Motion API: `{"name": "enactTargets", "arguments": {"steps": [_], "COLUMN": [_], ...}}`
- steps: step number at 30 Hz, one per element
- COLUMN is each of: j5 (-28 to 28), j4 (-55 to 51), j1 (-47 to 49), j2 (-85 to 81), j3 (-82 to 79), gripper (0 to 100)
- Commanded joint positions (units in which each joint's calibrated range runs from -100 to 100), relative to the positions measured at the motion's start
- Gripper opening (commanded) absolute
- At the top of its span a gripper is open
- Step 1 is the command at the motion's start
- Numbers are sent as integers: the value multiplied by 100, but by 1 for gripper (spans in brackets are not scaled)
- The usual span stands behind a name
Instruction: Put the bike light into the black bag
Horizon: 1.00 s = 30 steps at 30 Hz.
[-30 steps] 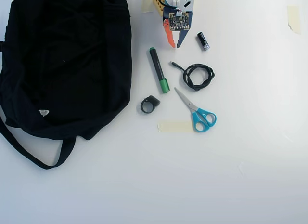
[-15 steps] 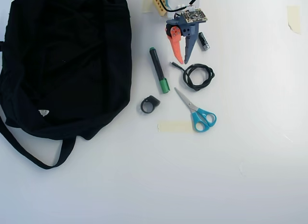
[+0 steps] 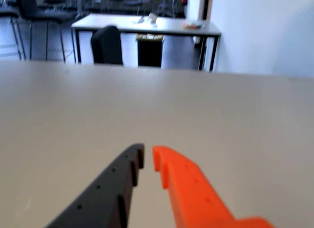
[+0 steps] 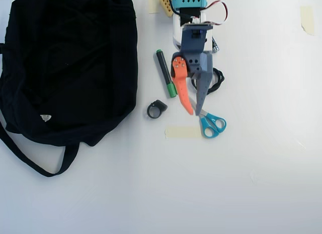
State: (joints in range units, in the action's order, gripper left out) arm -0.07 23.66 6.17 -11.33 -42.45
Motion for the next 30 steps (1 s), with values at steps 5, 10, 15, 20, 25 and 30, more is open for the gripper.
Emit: {"name": "enactTargets", "arguments": {"steps": [5,10,15,20,25,30], "j5": [18,13,13,7,-134,-1272], "j4": [-1995,-3666,-4915,-6750,-7792,-8697], "j1": [-213,-221,-221,-213,-243,-266], "j2": [1747,2113,1905,1473,1117,610], "j3": [3751,5126,5144,5081,5054,4416], "gripper": [2,2,2,2,2,2]}}
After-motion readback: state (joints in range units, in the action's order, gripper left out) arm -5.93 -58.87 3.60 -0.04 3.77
